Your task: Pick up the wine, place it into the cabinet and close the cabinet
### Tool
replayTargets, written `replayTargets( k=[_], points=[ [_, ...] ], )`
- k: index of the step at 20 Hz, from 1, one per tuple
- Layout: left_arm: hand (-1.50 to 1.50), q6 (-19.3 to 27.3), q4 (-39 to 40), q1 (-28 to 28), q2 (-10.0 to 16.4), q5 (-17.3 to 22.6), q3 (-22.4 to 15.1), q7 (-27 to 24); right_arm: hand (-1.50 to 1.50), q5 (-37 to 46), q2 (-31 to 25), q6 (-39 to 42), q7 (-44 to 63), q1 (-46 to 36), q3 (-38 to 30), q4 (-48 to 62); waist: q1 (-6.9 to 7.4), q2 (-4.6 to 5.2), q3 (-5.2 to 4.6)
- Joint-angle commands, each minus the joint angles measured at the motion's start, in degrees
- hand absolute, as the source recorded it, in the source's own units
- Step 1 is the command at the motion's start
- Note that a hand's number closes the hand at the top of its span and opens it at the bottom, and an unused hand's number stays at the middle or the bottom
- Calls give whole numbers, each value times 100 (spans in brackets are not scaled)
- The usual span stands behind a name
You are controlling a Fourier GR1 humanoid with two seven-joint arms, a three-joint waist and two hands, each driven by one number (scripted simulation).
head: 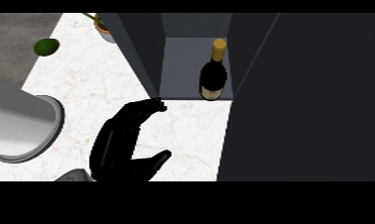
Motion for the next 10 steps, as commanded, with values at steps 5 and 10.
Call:
replayTargets(
  k=[5, 10],
  points=[
    [150, -565, -1171, 996, 1246, 122, 620, 48, 150, -888, 2, 402, 223, 763, 536, -595, -12, -5, 2],
    [150, -1153, -1310, 1739, 1961, 265, 982, -158, 150, -396, 349, 53, 890, 161, 1694, -792, 49, -12, -12]
  ],
)
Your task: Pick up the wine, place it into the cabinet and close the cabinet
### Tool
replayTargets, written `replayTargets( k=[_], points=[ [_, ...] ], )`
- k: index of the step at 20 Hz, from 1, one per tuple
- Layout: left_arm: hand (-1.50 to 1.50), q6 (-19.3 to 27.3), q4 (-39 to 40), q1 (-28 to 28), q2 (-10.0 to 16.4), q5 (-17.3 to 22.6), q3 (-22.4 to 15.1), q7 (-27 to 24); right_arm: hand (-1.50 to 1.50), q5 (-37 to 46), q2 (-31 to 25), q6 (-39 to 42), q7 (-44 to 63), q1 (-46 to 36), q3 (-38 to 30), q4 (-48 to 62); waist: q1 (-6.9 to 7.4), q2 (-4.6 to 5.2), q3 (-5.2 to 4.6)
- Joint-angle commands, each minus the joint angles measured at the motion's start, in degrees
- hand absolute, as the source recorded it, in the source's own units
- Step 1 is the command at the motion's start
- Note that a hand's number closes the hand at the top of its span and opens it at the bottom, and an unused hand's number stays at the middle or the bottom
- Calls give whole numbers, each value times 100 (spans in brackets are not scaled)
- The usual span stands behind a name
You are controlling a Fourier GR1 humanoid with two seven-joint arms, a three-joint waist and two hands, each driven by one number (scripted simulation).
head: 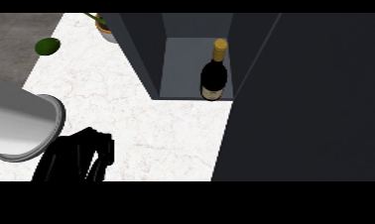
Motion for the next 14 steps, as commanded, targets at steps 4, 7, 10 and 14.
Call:
replayTargets(
  k=[4, 7, 10, 14],
  points=[
    [-150, -1055, -45, 880, 933, 467, 966, -271, 150, 247, 385, -352, 792, -142, 1568, -591, -4, -3, -10],
    [-150, -1320, 0, 1374, 1020, 619, 1144, -536, 150, 679, 561, -1047, 1085, -419, 2558, -643, 22, -36, -19],
    [-150, -1595, -108, 1751, 1236, 842, 1487, -729, 150, 1054, 563, -1351, 1317, -781, 3113, -288, 72, -56, -23],
    [-150, -1774, 95, 1927, 1305, 954, 1721, -771, 150, 1323, 563, -2344, 1026, -1645, 3750, 484, 114, -39, -27]
  ],
)
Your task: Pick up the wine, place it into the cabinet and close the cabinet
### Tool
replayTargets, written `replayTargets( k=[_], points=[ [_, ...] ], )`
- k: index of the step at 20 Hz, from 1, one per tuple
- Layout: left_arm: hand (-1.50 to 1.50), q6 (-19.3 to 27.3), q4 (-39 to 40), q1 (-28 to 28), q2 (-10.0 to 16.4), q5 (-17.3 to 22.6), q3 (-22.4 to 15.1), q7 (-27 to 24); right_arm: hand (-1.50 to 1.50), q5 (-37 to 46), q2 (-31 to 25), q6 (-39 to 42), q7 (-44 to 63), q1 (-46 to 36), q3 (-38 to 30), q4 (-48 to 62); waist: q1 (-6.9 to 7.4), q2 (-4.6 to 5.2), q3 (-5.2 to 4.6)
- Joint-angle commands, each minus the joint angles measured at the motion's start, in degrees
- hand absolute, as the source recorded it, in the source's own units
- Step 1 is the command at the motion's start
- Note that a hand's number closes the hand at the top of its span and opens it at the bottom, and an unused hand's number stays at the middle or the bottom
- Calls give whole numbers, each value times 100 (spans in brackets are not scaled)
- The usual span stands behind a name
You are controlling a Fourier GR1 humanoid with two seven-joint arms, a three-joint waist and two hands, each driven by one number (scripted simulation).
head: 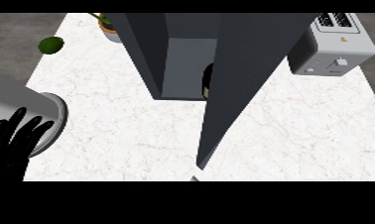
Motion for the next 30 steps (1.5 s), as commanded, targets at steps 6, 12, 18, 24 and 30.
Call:
replayTargets(
  k=[6, 12, 18, 24, 30],
  points=[
    [-150, -864, 540, 609, 517, 276, 703, -224, 150, 661, 103, -1870, -437, -1508, 1277, 979, 88, 7, -9],
    [-150, -1522, 717, 920, 790, 415, 1016, -310, 150, 675, 85, -2787, -556, -2238, 755, 1227, 173, 25, -11],
    [-150, -1967, 1022, 1025, 921, 341, 1245, -336, 150, 374, 79, -3159, -394, -3120, 130, 1775, 210, 69, -20],
    [-150, -2545, 1206, 1423, 1122, 471, 1703, -329, 150, -262, 115, -3058, -830, -4328, -1106, 3400, 271, 85, 10],
    [-150, -2624, 1381, 1523, 732, 216, 1820, -290, 150, -1242, 124, -2168, -1420, -5182, -1905, 4797, 128, 92, 15]
  ],
)
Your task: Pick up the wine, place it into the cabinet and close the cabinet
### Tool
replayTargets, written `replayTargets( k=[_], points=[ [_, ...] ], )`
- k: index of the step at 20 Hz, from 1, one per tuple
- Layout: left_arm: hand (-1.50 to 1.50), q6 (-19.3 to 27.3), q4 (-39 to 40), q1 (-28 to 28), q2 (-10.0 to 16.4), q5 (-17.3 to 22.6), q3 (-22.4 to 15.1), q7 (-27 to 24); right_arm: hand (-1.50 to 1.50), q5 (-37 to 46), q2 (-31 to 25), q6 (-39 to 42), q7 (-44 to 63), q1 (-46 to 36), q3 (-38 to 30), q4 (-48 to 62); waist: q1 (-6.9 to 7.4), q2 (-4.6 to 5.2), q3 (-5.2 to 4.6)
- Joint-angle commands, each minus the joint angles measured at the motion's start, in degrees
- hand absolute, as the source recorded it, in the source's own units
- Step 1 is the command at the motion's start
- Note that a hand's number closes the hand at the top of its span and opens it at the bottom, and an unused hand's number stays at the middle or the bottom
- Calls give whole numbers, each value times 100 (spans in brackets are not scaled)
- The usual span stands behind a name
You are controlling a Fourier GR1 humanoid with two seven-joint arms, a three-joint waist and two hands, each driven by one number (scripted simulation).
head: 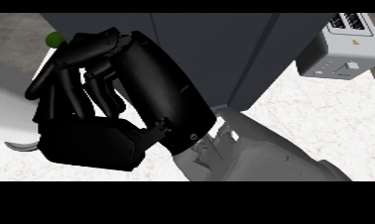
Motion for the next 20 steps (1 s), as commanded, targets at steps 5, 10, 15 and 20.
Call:
replayTargets(
  k=[5, 10, 15, 20],
  points=[
    [-150, -558, 277, 128, 55, 195, 572, 48, 150, -1314, 44, 1666, -581, -834, -900, 1848, 19, 43, 3],
    [-150, -422, 17, 110, -214, -23, 494, 97, 150, -2305, 44, 3248, 169, -916, -393, 2283, 153, 58, -3],
    [-150, -534, 213, 295, -180, 21, 840, 211, 150, -2893, 44, 4311, 484, -1372, -655, 3150, 24, 3, 3],
    [-150, -896, 455, 373, -367, 41, 1083, 381, 150, -3309, 44, 4801, 262, -1184, -629, 3740, -123, -19, 5]
  ],
)
